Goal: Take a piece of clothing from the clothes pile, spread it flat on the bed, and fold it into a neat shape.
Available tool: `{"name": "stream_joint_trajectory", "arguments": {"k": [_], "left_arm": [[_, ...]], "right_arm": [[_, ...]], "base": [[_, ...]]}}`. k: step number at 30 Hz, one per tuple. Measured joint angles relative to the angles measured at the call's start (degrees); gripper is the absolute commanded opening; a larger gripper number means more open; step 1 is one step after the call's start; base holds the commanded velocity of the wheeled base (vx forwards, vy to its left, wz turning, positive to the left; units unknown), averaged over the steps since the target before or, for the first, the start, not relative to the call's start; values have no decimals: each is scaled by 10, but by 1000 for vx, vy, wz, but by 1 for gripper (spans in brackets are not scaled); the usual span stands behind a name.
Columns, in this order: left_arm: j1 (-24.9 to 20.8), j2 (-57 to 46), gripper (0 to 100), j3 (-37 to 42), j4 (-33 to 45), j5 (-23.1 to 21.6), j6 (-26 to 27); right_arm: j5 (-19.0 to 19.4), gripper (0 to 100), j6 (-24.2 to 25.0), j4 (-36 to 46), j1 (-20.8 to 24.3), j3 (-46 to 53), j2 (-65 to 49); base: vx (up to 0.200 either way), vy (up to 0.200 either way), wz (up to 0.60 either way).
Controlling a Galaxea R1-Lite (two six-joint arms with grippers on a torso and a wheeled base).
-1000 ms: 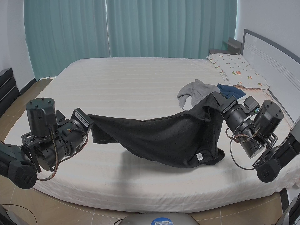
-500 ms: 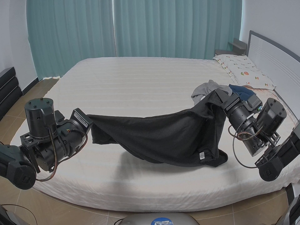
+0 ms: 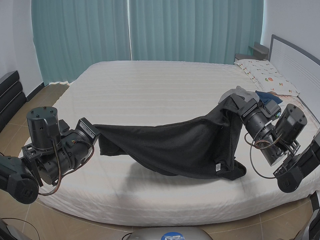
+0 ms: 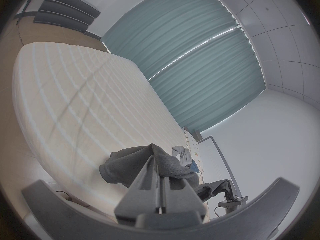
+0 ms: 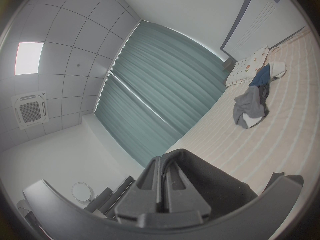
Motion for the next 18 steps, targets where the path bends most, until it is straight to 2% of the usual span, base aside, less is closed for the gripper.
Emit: {"name": "stream_joint_trajectory", "arguments": {"k": [2,14,18], "left_arm": [[0,0,0,0,-1,0,0],[-6,-2,0,1,0,1,5],[-20,-5,0,4,-1,1,9]], "right_arm": [[4,0,0,0,-1,1,0],[0,0,-25,-8,20,18,-16],[-3,0,-32,-8,23,25,-23]], "base": [[0,200,0],[0,0,0],[-200,0,0]]}}
